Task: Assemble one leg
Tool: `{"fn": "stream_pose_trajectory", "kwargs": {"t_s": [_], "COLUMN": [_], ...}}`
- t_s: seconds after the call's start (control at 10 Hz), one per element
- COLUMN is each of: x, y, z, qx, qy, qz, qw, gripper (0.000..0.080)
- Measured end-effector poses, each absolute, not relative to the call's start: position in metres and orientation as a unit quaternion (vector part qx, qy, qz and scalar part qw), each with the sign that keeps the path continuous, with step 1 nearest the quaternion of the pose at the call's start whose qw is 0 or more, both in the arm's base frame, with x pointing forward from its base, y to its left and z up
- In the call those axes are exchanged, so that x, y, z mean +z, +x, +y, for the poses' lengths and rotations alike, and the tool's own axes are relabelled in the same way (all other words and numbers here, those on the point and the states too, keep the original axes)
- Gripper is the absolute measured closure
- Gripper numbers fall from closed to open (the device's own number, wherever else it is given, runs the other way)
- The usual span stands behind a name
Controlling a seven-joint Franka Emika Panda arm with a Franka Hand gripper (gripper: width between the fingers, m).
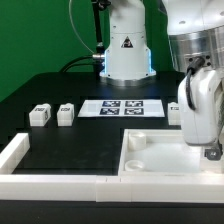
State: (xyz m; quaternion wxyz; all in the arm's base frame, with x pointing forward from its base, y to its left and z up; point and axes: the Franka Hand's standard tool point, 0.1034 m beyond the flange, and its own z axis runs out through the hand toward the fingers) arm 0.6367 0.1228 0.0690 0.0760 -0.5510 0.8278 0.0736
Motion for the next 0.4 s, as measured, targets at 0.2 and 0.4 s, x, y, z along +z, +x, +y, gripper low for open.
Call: {"fn": "stream_pose_trajectory", "kwargs": {"t_s": [0.2, 0.4], "x": [0.087, 0.098], "y": [0.630, 0.633], "z": [0.132, 0.133], "qx": [0.072, 0.070], "qy": [-0.558, -0.559], "qz": [0.822, 0.822], "qw": [0.083, 0.089], "gripper": [0.0152, 0.0151]}}
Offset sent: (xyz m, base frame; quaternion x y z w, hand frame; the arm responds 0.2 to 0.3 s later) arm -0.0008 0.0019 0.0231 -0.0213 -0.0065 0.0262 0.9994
